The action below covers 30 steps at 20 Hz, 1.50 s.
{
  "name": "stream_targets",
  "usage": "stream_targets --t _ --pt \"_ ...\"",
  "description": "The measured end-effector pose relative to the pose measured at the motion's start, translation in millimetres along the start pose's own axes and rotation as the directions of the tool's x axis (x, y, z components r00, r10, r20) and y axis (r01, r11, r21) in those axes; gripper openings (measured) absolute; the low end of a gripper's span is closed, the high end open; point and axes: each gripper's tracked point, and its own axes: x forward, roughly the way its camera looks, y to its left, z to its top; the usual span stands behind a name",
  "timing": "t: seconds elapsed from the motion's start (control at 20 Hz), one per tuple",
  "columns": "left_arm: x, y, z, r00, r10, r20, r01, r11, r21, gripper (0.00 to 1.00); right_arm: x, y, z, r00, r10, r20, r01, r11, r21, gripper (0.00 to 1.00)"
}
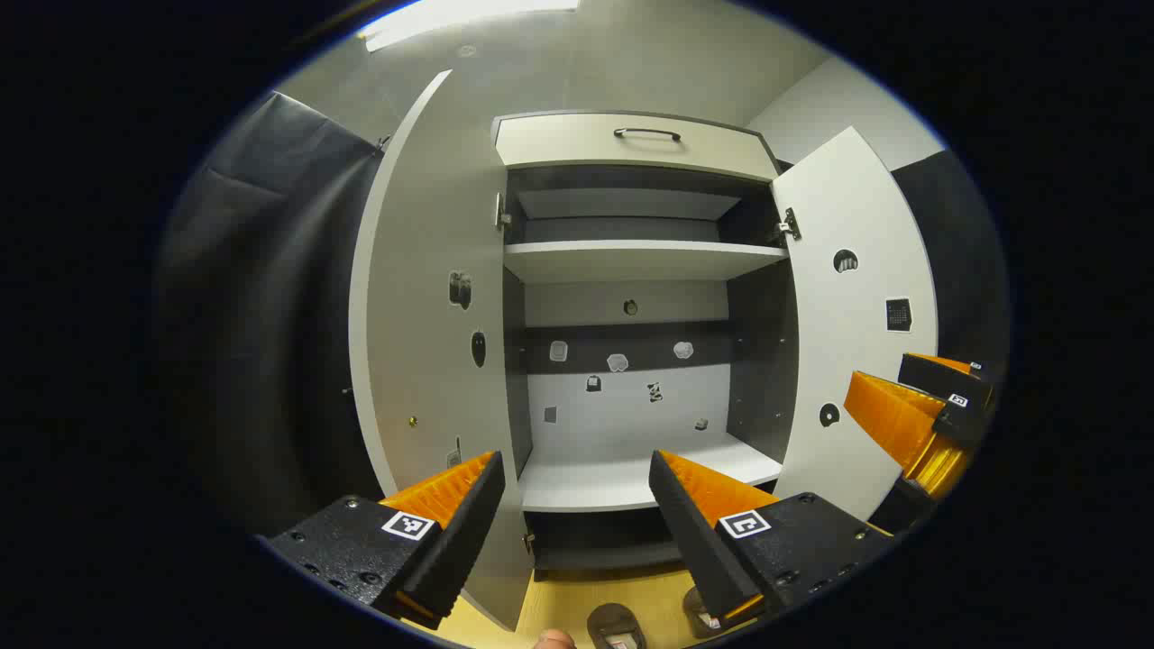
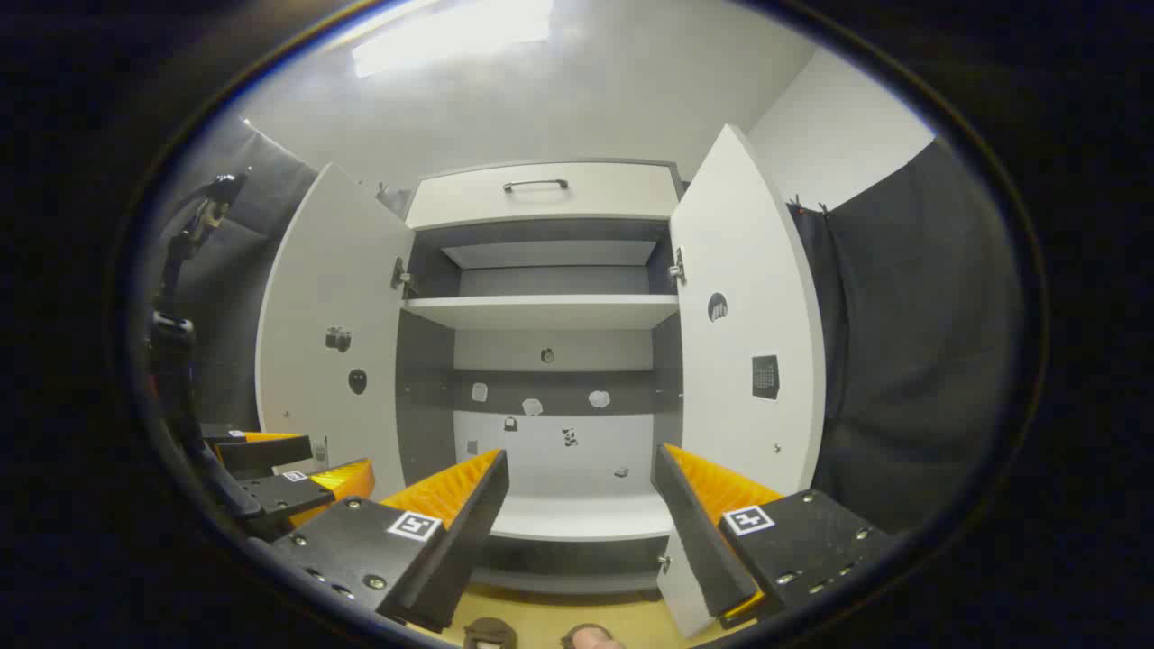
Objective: Grab one shoe with the right hand and put it into the shoe cabinet, grab the other shoe with the left hand and put it into the shoe cabinet; then close the right door with the right hand and the left door with the left hand.
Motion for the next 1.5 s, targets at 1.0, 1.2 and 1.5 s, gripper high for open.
stream_targets --t 1.0,1.2,1.5 --pt "-3.2 31.0 -6.0 0.998 0.068 -0.016 -0.068 0.998 0.015 0.99 -49.5 18.1 -283.2 0.88 0.079 -0.469 -0.044 0.995 0.086 0.95" --pt "-5.3 36.2 -10.4 0.995 0.091 -0.027 -0.091 0.996 0.025 0.99 -71.5 18.4 -375.3 0.781 0.091 -0.618 -0.053 0.995 0.08 0.98" --pt "-8.5 40.6 -17.1 0.992 0.113 -0.049 -0.111 0.993 0.032 0.99 -99.5 21.4 -480.9 0.616 0.09 -0.783 -0.066 0.996 0.063 0.99"
